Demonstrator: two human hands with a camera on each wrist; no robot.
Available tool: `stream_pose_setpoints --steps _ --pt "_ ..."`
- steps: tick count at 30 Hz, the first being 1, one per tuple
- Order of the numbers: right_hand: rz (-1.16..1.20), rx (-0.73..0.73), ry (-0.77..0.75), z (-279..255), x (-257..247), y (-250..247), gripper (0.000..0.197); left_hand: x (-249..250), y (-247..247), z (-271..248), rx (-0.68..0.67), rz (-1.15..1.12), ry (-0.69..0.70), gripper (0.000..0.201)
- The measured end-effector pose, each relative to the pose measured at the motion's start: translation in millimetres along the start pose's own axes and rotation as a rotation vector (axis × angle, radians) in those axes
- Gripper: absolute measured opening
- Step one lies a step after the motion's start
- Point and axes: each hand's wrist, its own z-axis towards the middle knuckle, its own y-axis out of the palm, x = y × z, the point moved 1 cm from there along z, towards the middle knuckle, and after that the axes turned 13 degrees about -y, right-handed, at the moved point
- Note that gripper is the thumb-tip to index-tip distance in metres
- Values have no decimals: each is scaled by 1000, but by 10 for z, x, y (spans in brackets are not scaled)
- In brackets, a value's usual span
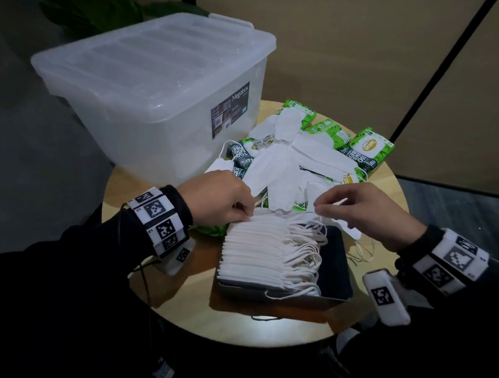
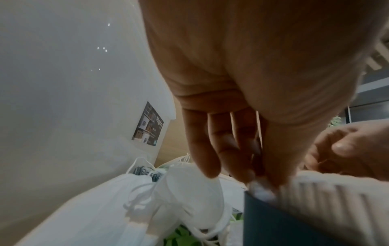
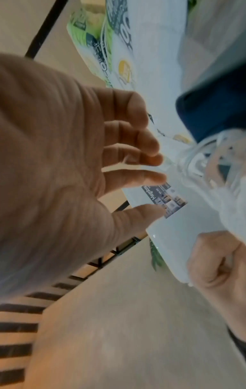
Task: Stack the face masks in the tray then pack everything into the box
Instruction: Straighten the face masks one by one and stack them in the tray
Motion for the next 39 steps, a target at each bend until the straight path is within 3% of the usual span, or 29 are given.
stream_pose_setpoints --steps 2,7,11,14,17,20,26,30,35,39 --pt "167 43 62 -53 -27 -1 21 -4 -14 -17 -3 -1 -27 5" --pt "294 -135 312 -312 -71 242 33 6 -57 -41 -54 -20 -148 10" --pt "597 249 359 -425 -50 459 32 -39 -132 -146 -89 22 -155 26" --pt "702 296 391 -490 -14 605 41 17 -113 -251 -59 55 -117 62" --pt "767 269 457 -539 19 791 52 227 -35 -400 -166 27 -36 113" --pt "849 334 491 -481 64 886 48 381 134 -486 -211 95 33 137" --pt "1035 233 557 -195 -51 956 61 360 211 -404 -24 120 56 113" --pt "1042 210 541 -75 1 1034 60 290 247 -348 -66 125 -38 132" --pt "1001 163 535 -41 73 991 58 334 363 -334 -32 115 -28 127" --pt "1044 102 504 -15 83 963 56 383 435 -301 -45 136 -68 136"
